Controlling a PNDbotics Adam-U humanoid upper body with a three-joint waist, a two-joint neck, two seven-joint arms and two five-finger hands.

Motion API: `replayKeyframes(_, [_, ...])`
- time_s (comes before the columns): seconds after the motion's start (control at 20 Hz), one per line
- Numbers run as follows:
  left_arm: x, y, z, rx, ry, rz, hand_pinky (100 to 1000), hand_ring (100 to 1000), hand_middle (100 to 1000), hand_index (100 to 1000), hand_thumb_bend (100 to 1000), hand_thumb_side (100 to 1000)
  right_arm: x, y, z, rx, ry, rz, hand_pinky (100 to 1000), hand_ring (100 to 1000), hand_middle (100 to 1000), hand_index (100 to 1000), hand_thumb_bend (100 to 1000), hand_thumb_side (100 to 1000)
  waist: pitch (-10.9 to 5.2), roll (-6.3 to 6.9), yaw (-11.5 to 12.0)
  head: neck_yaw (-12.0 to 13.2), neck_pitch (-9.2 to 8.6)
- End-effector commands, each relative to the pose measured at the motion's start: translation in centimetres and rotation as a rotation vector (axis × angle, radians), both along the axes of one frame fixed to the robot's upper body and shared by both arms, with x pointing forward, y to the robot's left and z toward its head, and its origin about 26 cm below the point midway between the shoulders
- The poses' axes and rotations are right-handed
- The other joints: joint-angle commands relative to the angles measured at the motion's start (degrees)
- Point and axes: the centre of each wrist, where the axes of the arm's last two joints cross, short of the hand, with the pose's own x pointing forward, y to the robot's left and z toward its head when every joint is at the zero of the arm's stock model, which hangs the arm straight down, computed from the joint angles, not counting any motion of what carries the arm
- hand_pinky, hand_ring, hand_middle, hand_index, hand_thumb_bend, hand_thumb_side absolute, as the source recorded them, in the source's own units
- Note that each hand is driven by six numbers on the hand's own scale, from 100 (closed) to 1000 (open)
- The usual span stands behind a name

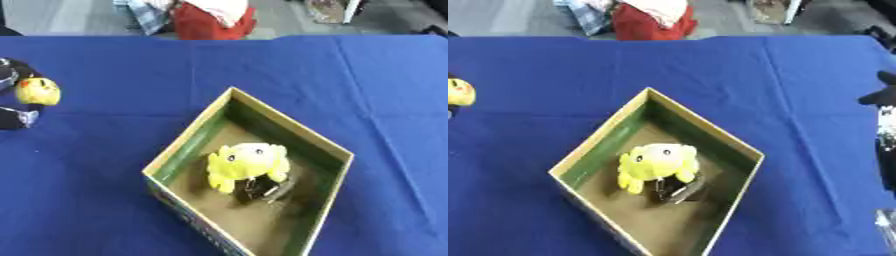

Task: Pick up objects on the table and place them in the box.

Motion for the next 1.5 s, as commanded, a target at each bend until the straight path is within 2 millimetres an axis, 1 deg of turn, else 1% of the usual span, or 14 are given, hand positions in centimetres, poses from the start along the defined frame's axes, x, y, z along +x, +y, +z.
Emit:
replayKeyframes(0.05, [-1.1, -0.3, 3.4, 0.006, -0.09, -0.04, 627, 678, 644, 756, 100, 245, -0.2, -0.4, 0.8, -0.026, -0.02, -0.001, 894, 910, 530, 835, 100, 986, -1.18, 0.18, 0.1, -0.1, 0.03])
replayKeyframes(0.35, [-2.5, -4.1, 6.2, 0.001, -0.176, -0.216, 592, 623, 578, 689, 100, 256, -0.2, -0.5, 0.9, -0.032, -0.025, 0.0, 894, 909, 531, 834, 100, 983, -1.36, 0.23, 0.3, -0.6, 0.43])
replayKeyframes(0.4, [-2.8, -4.9, 6.8, -0.002, -0.189, -0.256, 585, 614, 565, 669, 100, 260, -0.2, -0.6, 1.0, -0.033, -0.026, 0.001, 894, 909, 531, 833, 100, 982, -1.39, 0.26, 0.3, -0.7, 0.48])
replayKeyframes(0.45, [-3.0, -5.6, 7.3, -0.004, -0.197, -0.288, 585, 614, 565, 669, 100, 260, -0.2, -0.6, 1.0, -0.035, -0.026, 0.001, 894, 909, 531, 833, 100, 982, -1.41, 0.3, 0.4, -0.7, 0.51])
replayKeyframes(0.5, [-3.3, -6.4, 7.9, -0.005, -0.208, -0.325, 572, 598, 542, 638, 100, 265, -0.2, -0.6, 1.0, -0.036, -0.026, 0.001, 894, 909, 531, 833, 100, 982, -1.45, 0.36, 0.4, -0.7, 0.52])
replayKeyframes(0.55, [-3.5, -7.3, 8.4, -0.006, -0.216, -0.361, 570, 593, 534, 626, 100, 267, -0.2, -0.6, 1.0, -0.038, -0.027, 0.001, 894, 909, 531, 833, 100, 982, -1.47, 0.42, 0.4, -0.7, 0.52])
replayKeyframes(0.7, [-4.0, -9.8, 9.4, -0.002, -0.23, -0.463, 561, 584, 525, 598, 100, 268, -0.2, -0.6, 1.0, -0.042, -0.028, 0.003, 894, 909, 532, 833, 100, 984, -1.56, 0.58, 0.4, -0.6, 0.45])
replayKeyframes(0.9, [-4.5, -12.9, 9.8, -0.004, -0.233, -0.591, 546, 571, 515, 578, 100, 270, -0.2, -0.7, 1.1, -0.047, -0.033, 0.008, 893, 909, 533, 832, 100, 981, -1.62, 0.73, 0.3, -0.7, 0.43])
replayKeyframes(1.05, [-5.0, -14.8, 9.7, -0.005, -0.233, -0.672, 542, 566, 509, 562, 100, 271, -0.2, -0.7, 1.2, -0.049, -0.035, 0.011, 893, 909, 533, 831, 100, 981, -1.62, 0.82, 0.2, -0.7, 0.37])
replayKeyframes(1.25, [-5.3, -17.2, 9.3, 0.016, -0.214, -0.76, 542, 564, 505, 555, 100, 268, -0.1, -0.7, 1.3, -0.051, -0.037, 0.013, 893, 909, 533, 831, 100, 981, -1.63, 0.97, 0.2, -0.6, 0.38])
replayKeyframes(1.5, [-5.3, -20.0, 8.2, 0.037, -0.158, -0.836, 541, 562, 504, 555, 100, 262, -0.1, -0.6, 1.3, -0.053, -0.037, 0.021, 893, 909, 532, 830, 100, 981, -1.64, 1.04, 0.2, -0.3, 0.34])
